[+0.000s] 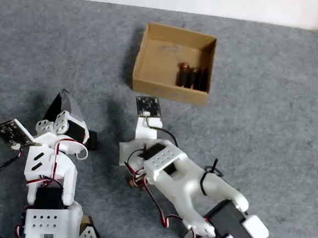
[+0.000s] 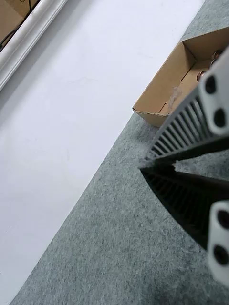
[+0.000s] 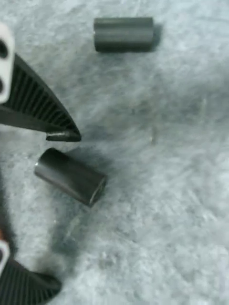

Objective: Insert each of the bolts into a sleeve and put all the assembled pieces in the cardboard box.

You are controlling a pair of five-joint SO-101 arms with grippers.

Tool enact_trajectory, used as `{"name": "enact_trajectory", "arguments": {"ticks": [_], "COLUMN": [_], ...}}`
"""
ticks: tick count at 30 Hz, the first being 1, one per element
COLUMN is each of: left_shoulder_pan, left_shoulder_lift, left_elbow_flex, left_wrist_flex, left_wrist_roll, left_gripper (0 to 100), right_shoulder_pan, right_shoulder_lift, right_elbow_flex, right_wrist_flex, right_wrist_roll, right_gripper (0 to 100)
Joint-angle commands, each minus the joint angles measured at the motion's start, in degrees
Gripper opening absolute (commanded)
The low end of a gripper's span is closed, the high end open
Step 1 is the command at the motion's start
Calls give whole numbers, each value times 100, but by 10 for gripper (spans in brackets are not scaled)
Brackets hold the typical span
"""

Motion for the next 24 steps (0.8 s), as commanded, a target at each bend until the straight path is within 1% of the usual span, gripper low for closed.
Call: {"name": "enact_trajectory", "arguments": {"ticks": [1, 2, 4, 8, 10, 11, 13, 24], "left_shoulder_pan": [-13, -13, 57, 110, 110, 110, 110, 127], "left_shoulder_lift": [31, 31, 22, 22, 22, 22, 22, 31], "left_elbow_flex": [-418, -418, -418, -418, -418, -418, -418, -418], "left_wrist_flex": [-97, -97, -97, -97, -97, -97, -97, -97], "left_wrist_roll": [44, 44, 44, 35, 35, 35, 35, 35], "left_gripper": [7, 7, 7, 7, 7, 7, 7, 7], "right_shoulder_pan": [84, 84, 92, 207, 312, 356, 382, 400], "right_shoulder_lift": [224, 242, 259, 259, 259, 259, 259, 215], "right_elbow_flex": [-303, -312, -312, -330, -330, -330, -330, -330], "right_wrist_flex": [-101, -101, -101, -101, -101, -101, -101, -66], "right_wrist_roll": [-53, -53, -53, -26, -35, -44, -44, -18], "right_gripper": [371, 366, 314, 100, 13, 1, 12, 6]}}
